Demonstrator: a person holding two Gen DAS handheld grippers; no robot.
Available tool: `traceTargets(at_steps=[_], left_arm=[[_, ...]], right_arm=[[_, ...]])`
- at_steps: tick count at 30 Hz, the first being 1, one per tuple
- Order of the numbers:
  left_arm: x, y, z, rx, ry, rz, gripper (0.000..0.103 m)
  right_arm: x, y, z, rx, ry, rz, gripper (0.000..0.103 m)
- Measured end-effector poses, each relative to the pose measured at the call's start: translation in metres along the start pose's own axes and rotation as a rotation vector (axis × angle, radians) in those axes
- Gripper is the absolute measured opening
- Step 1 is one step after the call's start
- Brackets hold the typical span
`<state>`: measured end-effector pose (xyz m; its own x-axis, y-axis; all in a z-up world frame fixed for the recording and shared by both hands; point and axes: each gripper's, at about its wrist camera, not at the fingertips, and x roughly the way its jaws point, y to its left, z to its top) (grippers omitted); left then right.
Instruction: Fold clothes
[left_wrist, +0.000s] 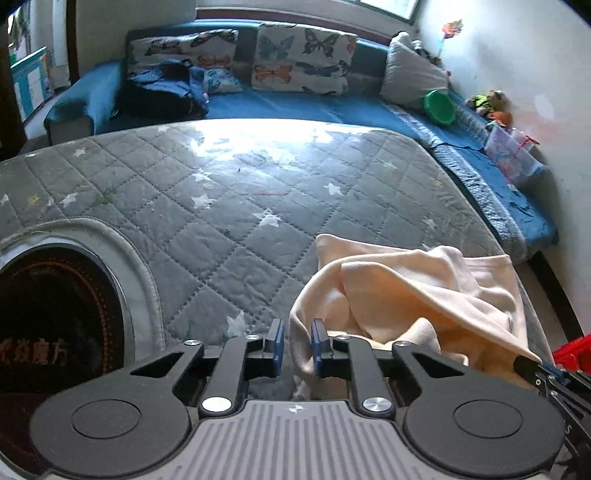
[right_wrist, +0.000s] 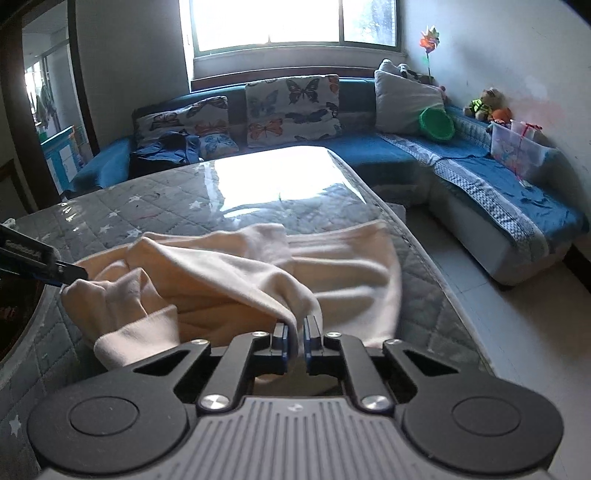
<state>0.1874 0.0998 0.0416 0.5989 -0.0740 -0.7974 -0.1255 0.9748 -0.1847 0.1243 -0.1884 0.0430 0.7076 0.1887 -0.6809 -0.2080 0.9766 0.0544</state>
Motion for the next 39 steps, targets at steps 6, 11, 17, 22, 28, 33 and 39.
traceTargets(at_steps=[6,11,17,22,28,33,39], left_arm=[[-0.017,0.005,-0.015,0.040,-0.034,-0.029,0.012],[-0.021,0.006,-0.020,0.063,-0.033,-0.046,0.012],[-0.021,0.003,-0.013,0.062,-0.058,-0.036,0.036],[-0.012,-0.002,-0.001,0.052,-0.058,-0.038,0.055],[0.010,-0.003,-0.002,0.060,-0.011,-0.037,0.056],[0.010,0.000,-0.014,0.063,-0.008,-0.063,0.016],[-0.013,0.013,-0.025,0.079,-0.068,-0.039,0.006]], right_arm=[[-0.014,-0.008,-0.009,0.016,-0.012,-0.005,0.005],[-0.025,-0.016,-0.022,0.016,-0.011,-0.014,0.005],[-0.033,-0.020,-0.035,0.006,0.009,-0.023,0.005],[-0.029,-0.018,-0.038,-0.005,0.021,-0.018,0.007],[-0.026,-0.015,-0.038,-0.024,0.021,-0.016,0.012],[-0.026,-0.019,-0.038,0.008,0.018,0.010,0.010],[-0.035,-0.025,-0.043,0.076,0.002,0.046,0.004]])
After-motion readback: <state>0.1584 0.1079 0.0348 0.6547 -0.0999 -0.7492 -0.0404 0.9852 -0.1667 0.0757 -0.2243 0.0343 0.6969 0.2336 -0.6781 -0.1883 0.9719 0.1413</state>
